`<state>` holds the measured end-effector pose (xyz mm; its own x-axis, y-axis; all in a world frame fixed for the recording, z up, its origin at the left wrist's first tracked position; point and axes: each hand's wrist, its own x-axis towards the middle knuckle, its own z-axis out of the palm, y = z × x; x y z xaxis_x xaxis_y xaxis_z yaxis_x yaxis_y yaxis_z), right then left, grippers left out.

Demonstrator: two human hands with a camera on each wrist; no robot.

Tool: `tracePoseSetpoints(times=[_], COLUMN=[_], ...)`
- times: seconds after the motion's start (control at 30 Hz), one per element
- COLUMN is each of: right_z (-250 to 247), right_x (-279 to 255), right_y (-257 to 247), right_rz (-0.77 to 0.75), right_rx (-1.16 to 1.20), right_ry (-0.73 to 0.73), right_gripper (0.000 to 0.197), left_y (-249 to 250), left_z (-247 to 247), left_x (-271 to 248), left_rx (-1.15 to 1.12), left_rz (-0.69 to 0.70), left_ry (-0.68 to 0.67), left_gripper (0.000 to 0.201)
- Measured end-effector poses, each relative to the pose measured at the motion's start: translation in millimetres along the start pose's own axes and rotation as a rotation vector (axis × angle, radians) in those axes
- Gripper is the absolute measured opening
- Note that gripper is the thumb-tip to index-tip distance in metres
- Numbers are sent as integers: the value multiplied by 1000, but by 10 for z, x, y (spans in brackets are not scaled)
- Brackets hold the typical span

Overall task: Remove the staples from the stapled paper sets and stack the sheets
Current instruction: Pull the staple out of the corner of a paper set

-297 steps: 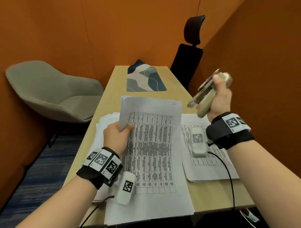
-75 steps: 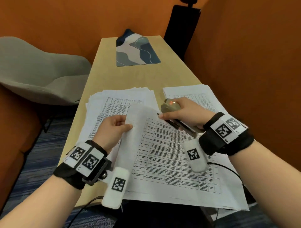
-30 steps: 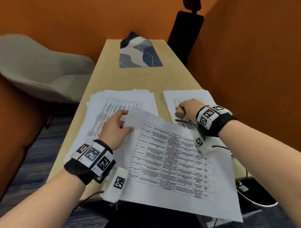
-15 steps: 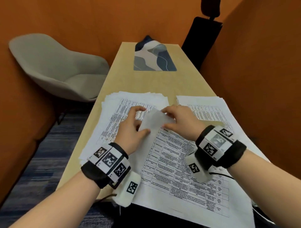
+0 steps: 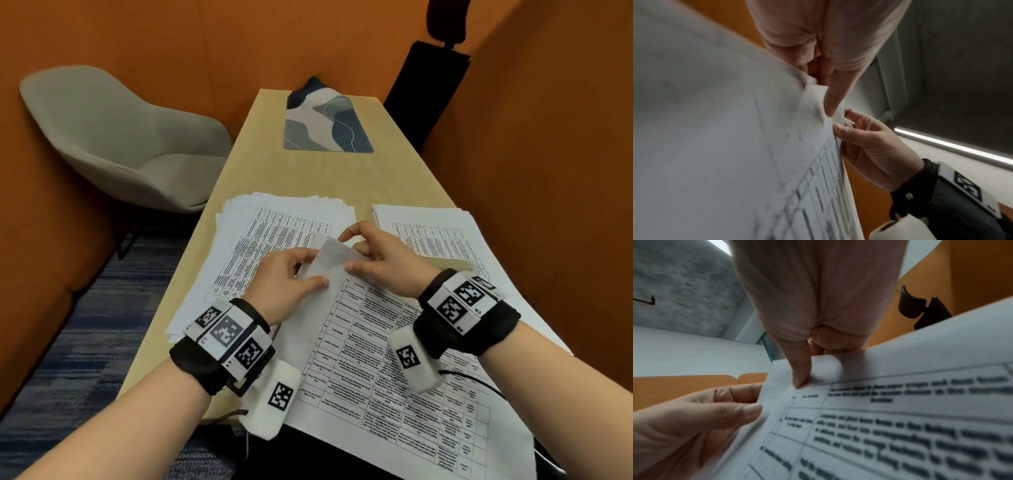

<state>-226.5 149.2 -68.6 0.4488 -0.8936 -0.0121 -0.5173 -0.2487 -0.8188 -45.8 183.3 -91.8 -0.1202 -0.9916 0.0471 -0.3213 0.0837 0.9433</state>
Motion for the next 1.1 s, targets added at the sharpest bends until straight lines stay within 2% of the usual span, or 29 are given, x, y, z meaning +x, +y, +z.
tracePoseSetpoints(times=[0.03, 0.1, 0.17, 0.23, 0.3, 0.33, 0.4, 0.47, 0.57, 0.67, 0.73, 0.8, 0.93, 1.03, 1.1], right_z=[13, 34, 0, -115, -261, -328, -510, -747, -1133, -1367, -1357, -1249, -998, -899, -832], right_x=[14, 22, 11, -15, -66, -107, -163, -238, -358, -413, -379, -302, -157, -99, -59], right_y=[-15, -66, -79, -73, -92, -113, -186, -315, -527, -687, -771, -830, -951, -1018, -1006], right_rz=[10, 6, 35, 165, 292, 295, 199, 107, 9, -127, -213, -275, -388, -448, -434], right_rx=[-27, -128, -337, -504, -333, -238, -172, -102, 29, 261, 401, 518, 631, 682, 704], right_ry=[14, 134, 227, 126, -88, -153, -147, -64, 98, 252, 335, 406, 517, 513, 488], right_gripper=[33, 47, 62, 65, 38, 22, 9, 5, 30, 32, 26, 23, 24, 25, 31], left_y=[6, 17, 40, 86, 146, 178, 249, 301, 395, 535, 673, 836, 1139, 1220, 1195], left_z=[3, 0, -13, -31, -69, -106, -215, -360, -561, -608, -559, -491, -553, -690, -733], left_x=[5, 14, 17, 10, 9, 17, 62, 145, 263, 340, 365, 392, 485, 515, 502], left_rx=[-6, -29, -68, -119, -175, -195, -220, -226, -245, -311, -353, -378, -357, -327, -293], left_rz=[8, 9, 19, 57, 124, 160, 215, 233, 207, 203, 234, 316, 457, 538, 562], left_ry=[5, 35, 56, 59, 67, 71, 101, 156, 200, 179, 130, 131, 320, 375, 399], left_gripper=[29, 35, 37, 39, 44, 48, 53, 50, 35, 22, 19, 6, 14, 14, 17])
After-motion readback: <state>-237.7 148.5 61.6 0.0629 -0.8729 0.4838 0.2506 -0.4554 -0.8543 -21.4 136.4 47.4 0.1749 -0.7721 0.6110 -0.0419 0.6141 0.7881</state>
